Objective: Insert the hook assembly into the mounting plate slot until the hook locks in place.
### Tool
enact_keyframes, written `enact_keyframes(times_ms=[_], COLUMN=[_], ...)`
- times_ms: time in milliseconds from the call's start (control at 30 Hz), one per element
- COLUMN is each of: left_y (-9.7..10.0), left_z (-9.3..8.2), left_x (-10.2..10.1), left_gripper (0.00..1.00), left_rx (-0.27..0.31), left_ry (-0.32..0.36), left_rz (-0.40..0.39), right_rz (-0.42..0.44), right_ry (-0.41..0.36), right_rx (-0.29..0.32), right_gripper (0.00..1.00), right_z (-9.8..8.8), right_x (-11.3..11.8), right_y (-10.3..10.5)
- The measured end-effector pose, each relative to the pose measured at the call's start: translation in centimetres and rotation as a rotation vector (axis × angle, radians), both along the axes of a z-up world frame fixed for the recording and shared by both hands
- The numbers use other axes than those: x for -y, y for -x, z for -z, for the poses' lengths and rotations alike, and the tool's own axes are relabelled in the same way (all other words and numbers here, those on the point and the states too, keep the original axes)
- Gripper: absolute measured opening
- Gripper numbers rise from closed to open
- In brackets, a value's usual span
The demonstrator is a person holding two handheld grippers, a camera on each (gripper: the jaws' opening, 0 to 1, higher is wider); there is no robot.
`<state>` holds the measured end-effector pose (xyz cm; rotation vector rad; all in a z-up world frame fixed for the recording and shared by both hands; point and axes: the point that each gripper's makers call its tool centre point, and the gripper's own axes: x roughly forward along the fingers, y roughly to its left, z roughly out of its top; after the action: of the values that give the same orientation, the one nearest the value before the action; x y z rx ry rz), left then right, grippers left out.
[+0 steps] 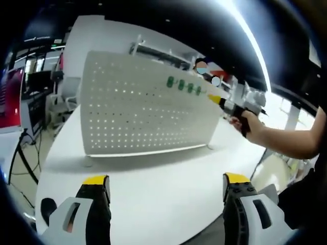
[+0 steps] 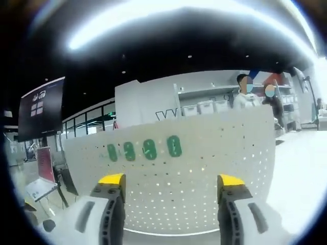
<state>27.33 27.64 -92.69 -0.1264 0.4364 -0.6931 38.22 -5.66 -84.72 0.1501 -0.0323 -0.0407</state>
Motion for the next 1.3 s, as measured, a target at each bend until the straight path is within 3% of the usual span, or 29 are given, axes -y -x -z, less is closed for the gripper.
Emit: enact_keyframes(times_ms=[300,700,1067,1300], left_y=[0.1,1.1,1.7,2.3], left_z=[-0.5,-0.3,-0.3,-0.2], left_x=[-0.1,-0.1,-0.2,-0.5], left_gripper=[0.94,0.94,0.94,0.94], left_rx=[0.017,0.011,0.004,-0.003], left_ry=[-0.006,-0.006,-0.008,-0.008], left_rz=[-0.005,-0.005,-0.005,-0.011], right_rz=[-0.020,-0.052,-0.103,-0.132], right_ry=[-0.045,-0.047,-0.018,0.008], right_rx=[-0.040,-0.144,-0.183,-0.240], right_gripper=[0.86,0.93,0.99,1.00], right_z=[3.2,7.0,8.5,9.7], right_x=[-0.7,-1.4,-3.9,-4.0], right_y=[3.5,8.4,11.3,12.6])
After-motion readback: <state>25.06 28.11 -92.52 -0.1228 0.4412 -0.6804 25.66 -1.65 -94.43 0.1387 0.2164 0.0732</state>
